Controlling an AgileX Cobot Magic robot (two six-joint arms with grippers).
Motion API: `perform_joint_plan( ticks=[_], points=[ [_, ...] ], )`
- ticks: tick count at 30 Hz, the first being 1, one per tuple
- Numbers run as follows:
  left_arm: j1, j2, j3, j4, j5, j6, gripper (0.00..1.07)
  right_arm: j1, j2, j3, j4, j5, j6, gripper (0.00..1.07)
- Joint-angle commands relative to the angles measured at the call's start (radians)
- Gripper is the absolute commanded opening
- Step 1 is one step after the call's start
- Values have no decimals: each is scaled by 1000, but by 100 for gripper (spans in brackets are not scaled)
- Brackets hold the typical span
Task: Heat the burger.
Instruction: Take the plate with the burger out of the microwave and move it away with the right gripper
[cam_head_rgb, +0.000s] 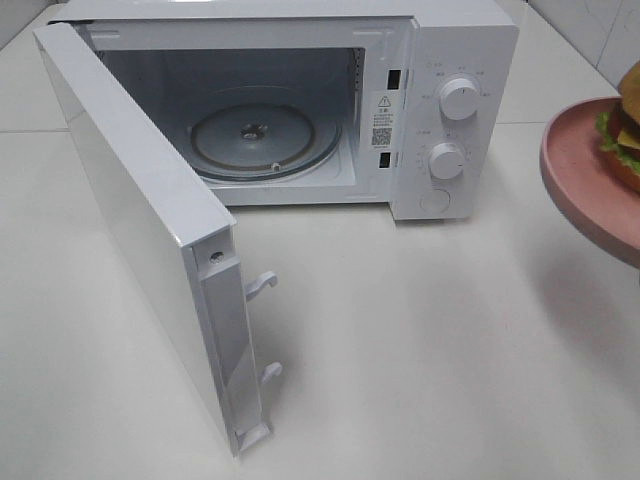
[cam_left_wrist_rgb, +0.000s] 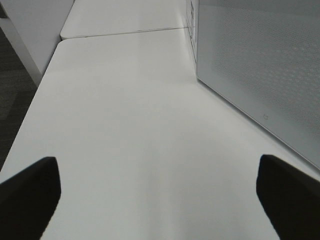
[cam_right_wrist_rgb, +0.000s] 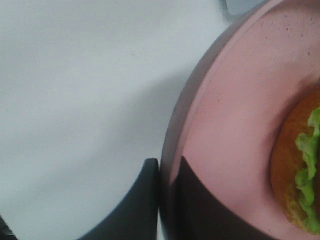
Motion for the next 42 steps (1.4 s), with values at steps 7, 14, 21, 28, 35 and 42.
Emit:
perform_joint_plan(
  ticks=[7, 14, 21, 28, 35, 42],
  points=[
    [1, -19, 3, 2, -4, -6, 101, -122, -5, -8, -173, -28, 259, 2],
    [1, -19, 3, 2, -4, -6, 101, -148, 29, -8, -237, 15, 391, 3],
    [1, -19, 3, 2, -4, -6, 101, -148, 157, -8, -334, 15, 668, 3],
    [1, -19, 3, 2, -4, -6, 101, -148, 245, -8, -390, -4, 805, 3],
    [1, -19, 3, 2, -4, -6, 101, -178, 319, -8, -490, -35, 961, 3],
    [1, -19, 3, 2, -4, -6, 101, -255, 438, -8, -516, -92, 1086, 3]
  ],
)
